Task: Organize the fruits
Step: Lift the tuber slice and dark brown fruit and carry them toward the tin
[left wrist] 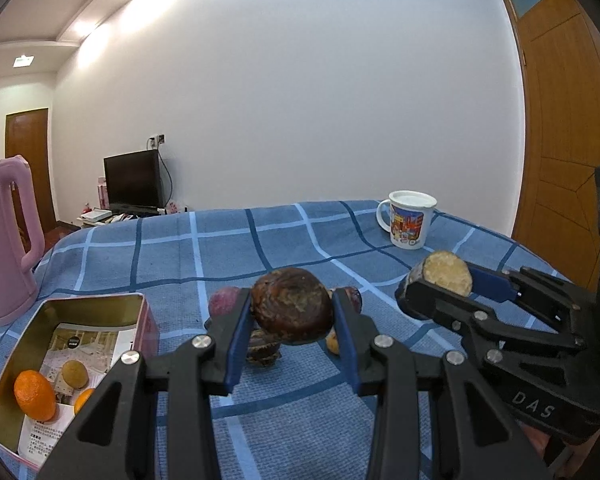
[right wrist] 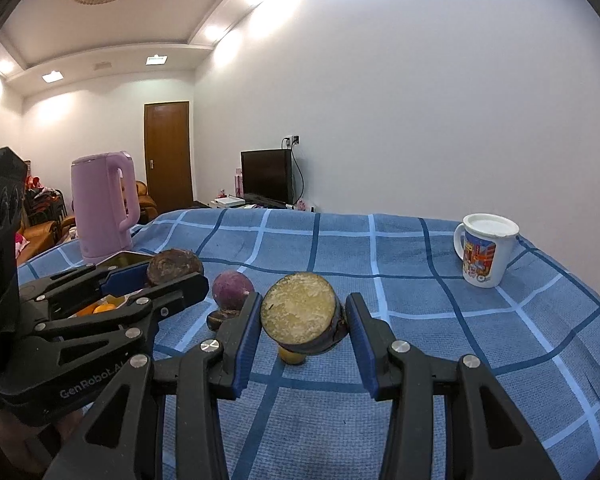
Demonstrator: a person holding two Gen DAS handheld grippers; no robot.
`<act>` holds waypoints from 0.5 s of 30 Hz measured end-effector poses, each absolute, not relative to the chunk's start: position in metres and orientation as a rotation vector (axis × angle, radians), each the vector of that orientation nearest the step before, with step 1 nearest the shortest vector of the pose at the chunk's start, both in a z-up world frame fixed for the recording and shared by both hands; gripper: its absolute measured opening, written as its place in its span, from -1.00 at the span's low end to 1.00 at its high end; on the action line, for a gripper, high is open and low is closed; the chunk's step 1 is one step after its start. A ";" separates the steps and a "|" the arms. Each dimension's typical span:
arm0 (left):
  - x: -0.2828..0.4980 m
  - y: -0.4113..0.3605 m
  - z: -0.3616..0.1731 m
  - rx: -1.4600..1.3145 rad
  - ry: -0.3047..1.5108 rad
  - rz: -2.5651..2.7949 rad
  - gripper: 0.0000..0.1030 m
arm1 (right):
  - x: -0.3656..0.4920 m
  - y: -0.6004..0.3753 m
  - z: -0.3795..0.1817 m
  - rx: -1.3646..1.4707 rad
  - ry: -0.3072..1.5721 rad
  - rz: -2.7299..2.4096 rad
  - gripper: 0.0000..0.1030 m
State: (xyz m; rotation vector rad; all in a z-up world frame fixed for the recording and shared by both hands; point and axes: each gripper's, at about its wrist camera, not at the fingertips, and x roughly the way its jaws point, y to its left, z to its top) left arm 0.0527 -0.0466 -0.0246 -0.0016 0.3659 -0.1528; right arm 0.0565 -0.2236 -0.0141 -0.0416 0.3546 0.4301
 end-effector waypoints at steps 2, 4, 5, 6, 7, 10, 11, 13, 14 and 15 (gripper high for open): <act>0.053 -0.047 -0.025 -0.002 0.367 -0.154 -0.21 | 0.057 -0.223 -0.014 -0.044 0.355 0.428 -0.13; 0.053 -0.047 -0.025 0.001 0.368 -0.149 -0.21 | 0.056 -0.223 -0.013 -0.046 0.354 0.429 -0.13; 0.053 -0.047 -0.025 0.000 0.369 -0.148 -0.21 | 0.056 -0.223 -0.013 -0.046 0.356 0.430 -0.13; 0.053 -0.047 -0.024 0.000 0.371 -0.147 -0.21 | 0.056 -0.223 -0.013 -0.048 0.359 0.433 -0.13; 0.054 -0.046 -0.024 -0.002 0.373 -0.144 -0.21 | 0.056 -0.222 -0.013 -0.050 0.361 0.437 -0.13; 0.054 -0.045 -0.023 -0.008 0.376 -0.145 -0.21 | 0.057 -0.221 -0.013 -0.053 0.361 0.443 -0.13; 0.054 -0.044 -0.023 -0.009 0.376 -0.144 -0.21 | 0.058 -0.220 -0.013 -0.055 0.362 0.444 -0.13; 0.054 -0.044 -0.023 -0.009 0.377 -0.146 -0.21 | 0.059 -0.217 -0.013 -0.062 0.364 0.446 -0.13; 0.054 -0.044 -0.023 -0.009 0.377 -0.145 -0.21 | 0.059 -0.216 -0.013 -0.066 0.363 0.447 -0.13; 0.054 -0.043 -0.023 -0.010 0.378 -0.145 -0.21 | 0.059 -0.215 -0.014 -0.069 0.364 0.448 -0.13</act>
